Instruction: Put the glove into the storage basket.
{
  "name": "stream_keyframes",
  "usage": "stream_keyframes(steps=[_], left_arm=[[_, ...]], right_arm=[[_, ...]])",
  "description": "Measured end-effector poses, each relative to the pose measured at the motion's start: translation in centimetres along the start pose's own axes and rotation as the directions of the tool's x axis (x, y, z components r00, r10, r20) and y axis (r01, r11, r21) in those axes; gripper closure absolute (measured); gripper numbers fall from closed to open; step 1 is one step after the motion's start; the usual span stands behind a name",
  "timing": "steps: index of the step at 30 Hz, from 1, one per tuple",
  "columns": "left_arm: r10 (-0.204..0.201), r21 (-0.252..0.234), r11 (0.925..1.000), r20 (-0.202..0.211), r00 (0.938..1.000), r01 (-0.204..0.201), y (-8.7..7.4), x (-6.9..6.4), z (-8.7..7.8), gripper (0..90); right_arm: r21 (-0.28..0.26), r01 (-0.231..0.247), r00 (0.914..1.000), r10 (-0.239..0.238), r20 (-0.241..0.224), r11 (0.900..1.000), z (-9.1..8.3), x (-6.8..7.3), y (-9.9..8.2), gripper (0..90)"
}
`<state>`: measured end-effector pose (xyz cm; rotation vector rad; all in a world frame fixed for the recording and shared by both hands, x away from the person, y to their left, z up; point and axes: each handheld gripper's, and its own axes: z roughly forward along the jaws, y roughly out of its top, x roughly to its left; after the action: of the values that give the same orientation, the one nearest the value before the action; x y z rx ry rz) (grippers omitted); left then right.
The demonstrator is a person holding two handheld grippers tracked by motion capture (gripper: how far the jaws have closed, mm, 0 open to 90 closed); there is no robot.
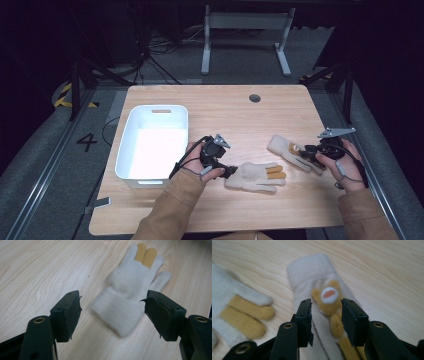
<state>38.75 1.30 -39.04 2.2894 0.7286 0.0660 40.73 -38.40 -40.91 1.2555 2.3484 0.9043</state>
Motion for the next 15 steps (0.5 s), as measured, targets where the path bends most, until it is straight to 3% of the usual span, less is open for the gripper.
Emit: stream_keyframes(steps=[7, 15], left_arm=[[0.002, 0.004, 1.0, 0.001, 1.0, -0.002, 0.0, 0.0, 0.1, 29.6], [-0.001, 0.007, 1.0, -0.001, 1.0, 0.001, -0.1, 0.0, 0.2, 29.4]], right_arm=[[0.027, -0.016, 0.9999, 0.016, -0.004, 0.9995, 0.6, -0.6, -0.6, 57.1], [0.003, 0.023, 0.9995, -0.023, 0.023, 0.9997, 1.9, -0.7, -0.8, 54.3]])
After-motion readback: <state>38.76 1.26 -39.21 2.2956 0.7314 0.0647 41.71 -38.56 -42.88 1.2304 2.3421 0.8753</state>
